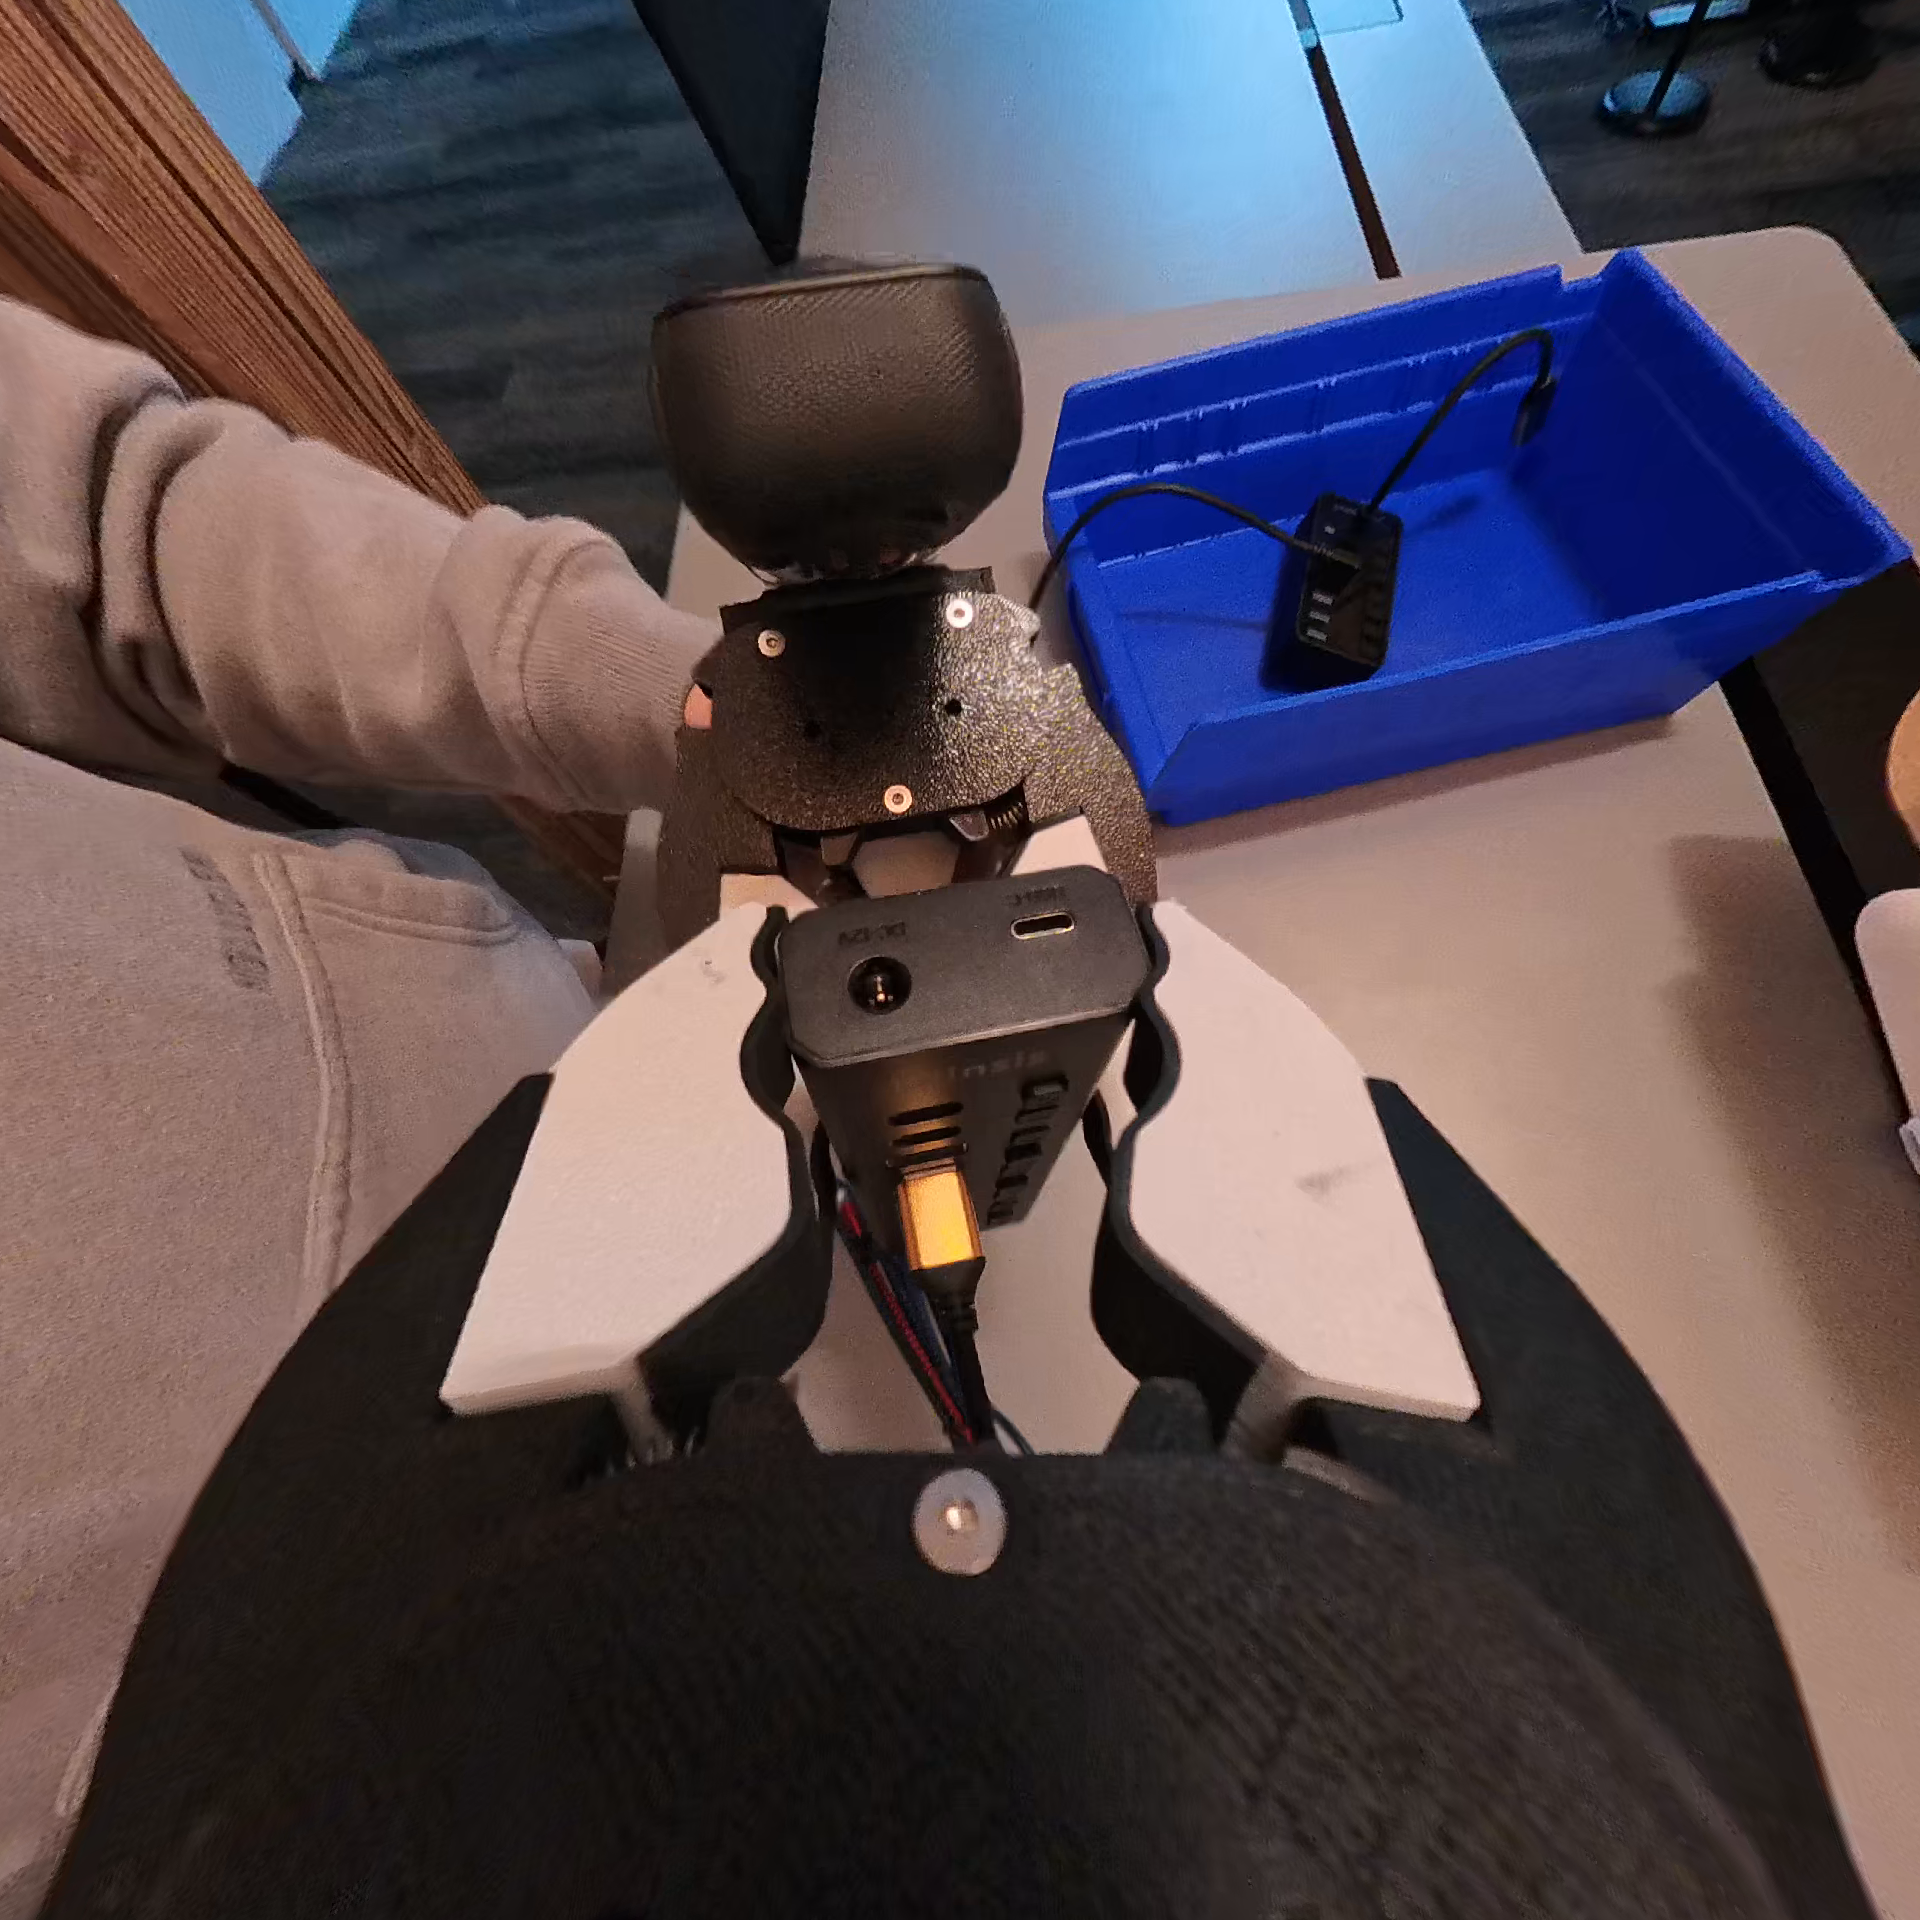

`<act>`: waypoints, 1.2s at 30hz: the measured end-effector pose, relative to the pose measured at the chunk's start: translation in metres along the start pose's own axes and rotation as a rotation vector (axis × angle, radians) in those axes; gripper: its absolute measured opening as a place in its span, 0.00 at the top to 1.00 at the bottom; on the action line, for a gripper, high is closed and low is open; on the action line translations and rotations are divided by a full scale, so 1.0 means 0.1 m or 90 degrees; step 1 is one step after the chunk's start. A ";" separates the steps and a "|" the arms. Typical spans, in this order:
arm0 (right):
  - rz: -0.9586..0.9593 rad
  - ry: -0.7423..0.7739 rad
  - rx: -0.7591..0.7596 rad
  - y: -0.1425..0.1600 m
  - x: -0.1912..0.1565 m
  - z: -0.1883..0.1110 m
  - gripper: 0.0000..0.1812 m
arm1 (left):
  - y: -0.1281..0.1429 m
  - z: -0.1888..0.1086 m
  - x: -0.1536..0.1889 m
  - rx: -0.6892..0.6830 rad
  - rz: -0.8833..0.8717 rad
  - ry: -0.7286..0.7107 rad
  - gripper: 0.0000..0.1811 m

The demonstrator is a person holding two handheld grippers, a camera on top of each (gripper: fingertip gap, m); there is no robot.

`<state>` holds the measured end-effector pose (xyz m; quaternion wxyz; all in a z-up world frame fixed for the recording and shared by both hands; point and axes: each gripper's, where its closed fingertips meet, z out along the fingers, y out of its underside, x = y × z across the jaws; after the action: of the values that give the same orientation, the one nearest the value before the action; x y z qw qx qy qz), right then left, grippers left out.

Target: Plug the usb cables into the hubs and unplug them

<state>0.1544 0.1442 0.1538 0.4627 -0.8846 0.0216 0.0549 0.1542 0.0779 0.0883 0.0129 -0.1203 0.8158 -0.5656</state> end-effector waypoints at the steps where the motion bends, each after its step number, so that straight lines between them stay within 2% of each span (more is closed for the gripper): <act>1: -0.010 0.006 -0.011 0.03 0.00 0.00 0.65 | 0.02 0.01 0.00 0.002 0.004 0.000 0.62; 5: 0.002 -0.002 0.000 0.09 -0.01 -0.04 0.63 | 0.08 0.03 -0.04 0.001 0.020 -0.014 0.62; 8: 0.013 0.020 0.035 0.14 0.03 -0.27 0.61 | 0.07 -0.02 -0.07 0.023 0.023 -0.018 0.62; 9: 0.009 0.042 0.045 0.18 0.08 -0.36 0.61 | 0.06 -0.03 -0.08 0.034 0.019 -0.016 0.62; 11: 0.014 0.068 0.058 0.29 0.16 -0.46 0.70 | 0.06 -0.06 -0.08 0.045 0.016 -0.005 0.62; 14: 0.012 0.010 0.042 0.44 -0.02 -0.42 0.80 | 0.03 -0.08 -0.02 0.047 0.044 0.017 0.62; 19: -0.017 -0.002 -0.053 0.75 -0.13 -0.25 0.81 | -0.03 -0.09 0.03 0.061 0.078 0.035 0.62; 23: -0.040 0.014 -0.035 0.77 -0.14 -0.18 0.86 | 0.00 -0.06 0.09 0.048 0.112 0.038 0.62; 26: -0.013 -0.010 -0.004 0.75 -0.19 -0.14 0.90 | 0.01 -0.07 0.08 0.055 0.117 0.032 0.62; 34: -0.069 0.018 0.093 0.60 -0.19 -0.14 0.88 | -0.01 -0.05 0.17 0.071 0.132 0.065 0.62; 36: -0.075 -0.007 0.080 0.64 -0.23 -0.13 0.91 | -0.02 -0.03 0.19 0.071 0.139 0.070 0.62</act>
<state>0.1265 0.0962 0.1117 0.5200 -0.8531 -0.0300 0.0310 0.1358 0.0763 0.0933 0.0367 0.0015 0.7909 -0.6109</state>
